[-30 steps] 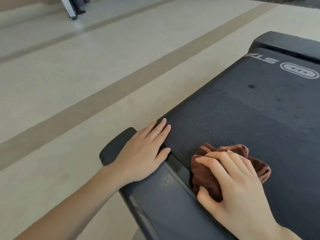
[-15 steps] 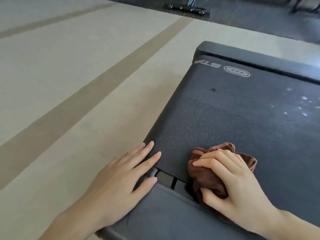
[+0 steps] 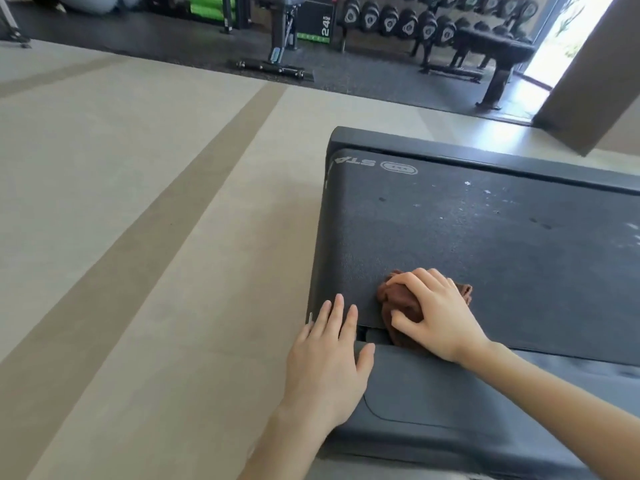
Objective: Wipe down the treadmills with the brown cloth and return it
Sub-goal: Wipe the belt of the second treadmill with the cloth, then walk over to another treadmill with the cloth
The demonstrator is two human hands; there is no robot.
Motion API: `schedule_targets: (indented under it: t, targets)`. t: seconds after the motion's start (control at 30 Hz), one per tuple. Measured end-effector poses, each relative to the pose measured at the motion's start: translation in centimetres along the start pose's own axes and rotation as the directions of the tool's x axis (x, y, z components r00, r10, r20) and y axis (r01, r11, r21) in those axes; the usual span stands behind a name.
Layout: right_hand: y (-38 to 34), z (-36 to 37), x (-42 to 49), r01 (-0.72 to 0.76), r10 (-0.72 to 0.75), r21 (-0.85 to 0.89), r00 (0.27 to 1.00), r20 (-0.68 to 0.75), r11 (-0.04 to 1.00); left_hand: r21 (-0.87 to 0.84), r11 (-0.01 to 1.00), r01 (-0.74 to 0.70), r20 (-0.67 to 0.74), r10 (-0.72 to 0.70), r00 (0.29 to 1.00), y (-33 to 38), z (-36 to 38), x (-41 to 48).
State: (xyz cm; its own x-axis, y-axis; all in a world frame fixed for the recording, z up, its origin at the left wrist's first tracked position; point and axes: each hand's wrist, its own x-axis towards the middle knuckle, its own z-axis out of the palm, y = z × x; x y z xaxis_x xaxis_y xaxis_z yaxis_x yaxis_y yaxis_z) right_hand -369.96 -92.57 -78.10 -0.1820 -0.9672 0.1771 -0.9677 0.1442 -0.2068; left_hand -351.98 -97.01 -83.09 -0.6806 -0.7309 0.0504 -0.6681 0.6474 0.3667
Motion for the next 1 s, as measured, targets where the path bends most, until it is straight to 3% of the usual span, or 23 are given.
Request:
schedule_targets:
  t: [0.1,0.37,0.5,0.67,1.0]
  targets:
    - [-0.9,-0.1,-0.4,-0.05,0.05,0.001,0.999,0.0,0.999,-0.005,1.0,-0.003,0.011,0.003,1.0,0.1,-0.2,-0.1]
    - [-2.9,0.5,0.0,0.026,-0.026,0.011,1.0,0.005,1.0,-0.158,0.986,-0.045,0.028,0.05,0.998,-2.1,-0.4,-1.4]
    - [-3.0,0.2,1.0,0.081,-0.081,-0.009,0.996,0.036,0.997,-0.121,0.992,0.017,0.031,-0.013,0.999,-4.4,-2.1,-2.5]
    - [-5.8,-2.5,2.3,0.109,-0.091,-0.112,0.983,0.16,0.988,-0.008,0.992,0.123,0.071,-0.122,0.99,-5.7,-7.5,-4.5]
    - [-16.7,-15.2,5.1,0.211,-0.212,0.018,0.97,0.122,0.977,0.063,0.978,0.199,0.058,-0.203,0.977,-4.4,-23.2,-7.2]
